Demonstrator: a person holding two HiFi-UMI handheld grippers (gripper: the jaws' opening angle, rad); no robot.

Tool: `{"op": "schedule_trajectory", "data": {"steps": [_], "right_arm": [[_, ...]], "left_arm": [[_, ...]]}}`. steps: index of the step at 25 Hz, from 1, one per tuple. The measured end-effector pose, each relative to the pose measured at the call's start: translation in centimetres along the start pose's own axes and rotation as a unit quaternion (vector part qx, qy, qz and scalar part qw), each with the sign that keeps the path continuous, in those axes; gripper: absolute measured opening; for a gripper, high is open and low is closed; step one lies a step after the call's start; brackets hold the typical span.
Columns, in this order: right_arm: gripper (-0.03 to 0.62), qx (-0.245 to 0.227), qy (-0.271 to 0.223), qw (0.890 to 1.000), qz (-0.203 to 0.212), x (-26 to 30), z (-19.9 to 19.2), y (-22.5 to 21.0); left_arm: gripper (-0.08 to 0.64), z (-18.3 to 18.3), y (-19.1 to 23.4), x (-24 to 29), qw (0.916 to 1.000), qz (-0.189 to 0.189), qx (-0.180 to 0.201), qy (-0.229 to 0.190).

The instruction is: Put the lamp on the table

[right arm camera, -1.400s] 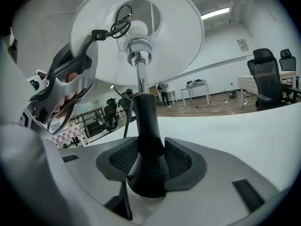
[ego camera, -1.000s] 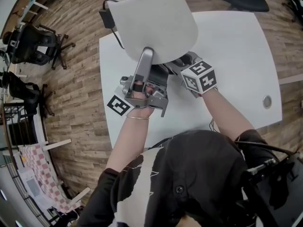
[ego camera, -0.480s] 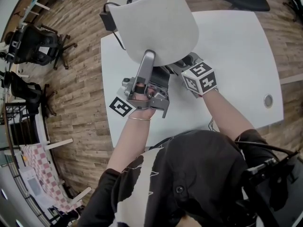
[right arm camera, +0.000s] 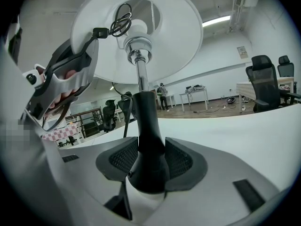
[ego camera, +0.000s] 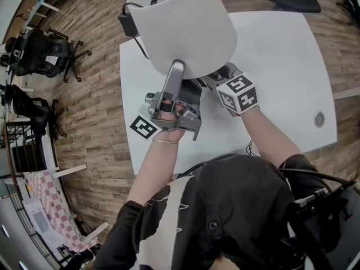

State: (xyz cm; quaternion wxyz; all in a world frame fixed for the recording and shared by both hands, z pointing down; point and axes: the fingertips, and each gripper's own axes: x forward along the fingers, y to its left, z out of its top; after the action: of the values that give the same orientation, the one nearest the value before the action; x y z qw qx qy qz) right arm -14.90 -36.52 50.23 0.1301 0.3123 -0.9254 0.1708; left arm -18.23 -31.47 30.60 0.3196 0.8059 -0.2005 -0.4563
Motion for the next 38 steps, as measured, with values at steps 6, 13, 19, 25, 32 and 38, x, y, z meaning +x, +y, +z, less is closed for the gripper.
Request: {"op": "schedule_trajectory", "data": {"steps": [6, 13, 19, 25, 32, 38], "right_arm": [[0.183, 0.003, -0.004, 1.000, -0.003, -0.2, -0.5, 0.2], [0.183, 0.005, -0.003, 1.000, -0.005, -0.3, -0.7, 0.1], [0.181, 0.003, 0.002, 1.000, -0.005, -0.7, -1.0, 0.0], [0.181, 0.005, 0.008, 1.000, -0.007, -0.8, -1.5, 0.1], [0.181, -0.009, 0.017, 1.000, -0.009, -0.9, -1.8, 0.0], [0.181, -0.018, 0.021, 1.000, -0.011, -0.8, -2.0, 0.0]], "left_arm": [[0.064, -0.4, -0.2, -0.5, 1.0000, -0.001, 0.000, 0.001], [0.067, -0.6, -0.1, -0.5, 1.0000, 0.000, -0.001, 0.005], [0.074, -0.9, -0.2, -0.6, 1.0000, 0.004, 0.000, 0.004], [0.077, -1.2, -0.5, -1.0, 1.0000, 0.005, -0.004, 0.006], [0.080, -1.4, -0.4, -1.0, 0.9999, 0.010, -0.006, 0.002], [0.081, -1.4, -0.3, -1.2, 0.9999, 0.012, -0.006, 0.001]]}}
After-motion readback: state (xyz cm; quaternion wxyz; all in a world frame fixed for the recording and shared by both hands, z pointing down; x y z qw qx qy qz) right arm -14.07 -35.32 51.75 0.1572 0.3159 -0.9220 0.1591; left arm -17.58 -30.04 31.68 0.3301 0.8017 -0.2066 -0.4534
